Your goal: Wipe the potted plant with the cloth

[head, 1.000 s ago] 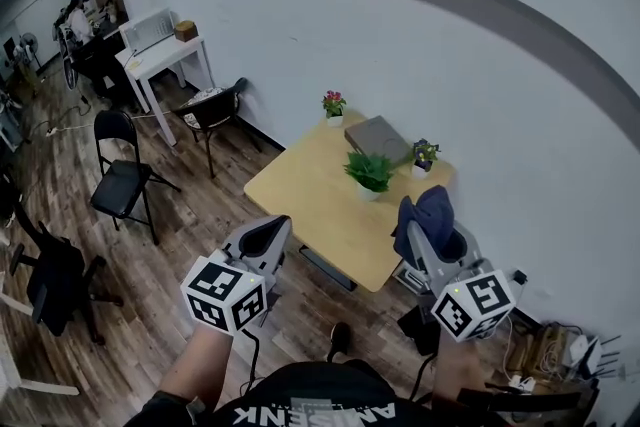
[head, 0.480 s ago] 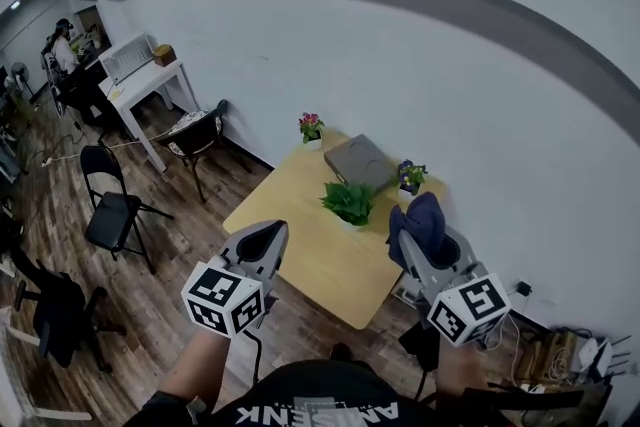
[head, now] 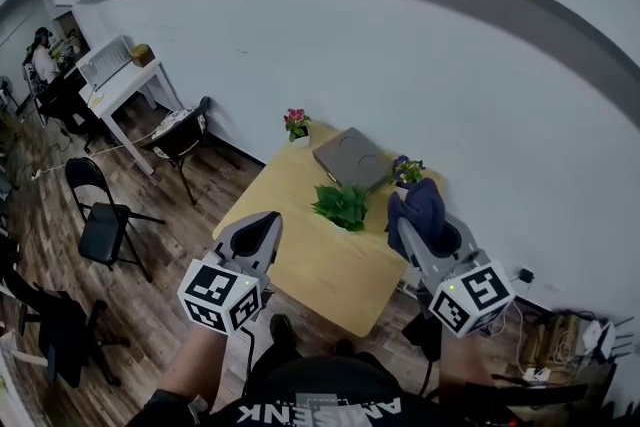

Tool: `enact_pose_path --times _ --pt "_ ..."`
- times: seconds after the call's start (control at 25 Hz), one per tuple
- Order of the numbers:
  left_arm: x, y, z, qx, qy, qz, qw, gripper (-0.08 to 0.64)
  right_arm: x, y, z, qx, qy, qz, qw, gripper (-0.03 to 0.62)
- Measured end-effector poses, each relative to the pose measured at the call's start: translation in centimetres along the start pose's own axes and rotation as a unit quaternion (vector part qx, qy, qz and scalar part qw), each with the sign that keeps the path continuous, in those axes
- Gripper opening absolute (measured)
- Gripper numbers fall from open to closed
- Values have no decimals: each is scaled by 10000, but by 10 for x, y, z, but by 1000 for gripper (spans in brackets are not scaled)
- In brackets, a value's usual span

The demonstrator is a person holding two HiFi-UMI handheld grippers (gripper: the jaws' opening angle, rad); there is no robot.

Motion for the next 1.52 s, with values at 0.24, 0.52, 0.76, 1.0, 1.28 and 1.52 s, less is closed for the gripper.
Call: enact_pose_path --times 0.24,0.52,0.76,1.0,1.28,1.52 --pt "-7 41 -31 -698 11 81 9975 2 1 7 -21 -698 -17 195 9974 124" --pt "-11 96 -67 -1581 147 -312 9868 2 -3 27 -51 -1511 -27 265 9882 124" --pt "-27 123 -94 -2088 346 -574 9757 2 -12 34 -67 -2027 17 275 9789 124" --pt "-43 133 -111 -2561 573 -500 9636 23 -23 42 -66 -2493 93 212 9681 124" --pt "-77 117 -128 -3204 1143 -1275 9317 81 -32 45 -56 -2861 98 158 9580 124" --pt "-113 87 -136 -3636 1828 -1923 8930 114 -35 40 -38 -3021 113 113 9531 124"
Point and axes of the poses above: the fingertips, and each gripper's own axes: z backward along the fingers, y to its left, x out of its top, the point moved 9 cm from there along z, backward along the fingers, and after that the axes turned 9 degrees about -y, right-handed, at the moved point
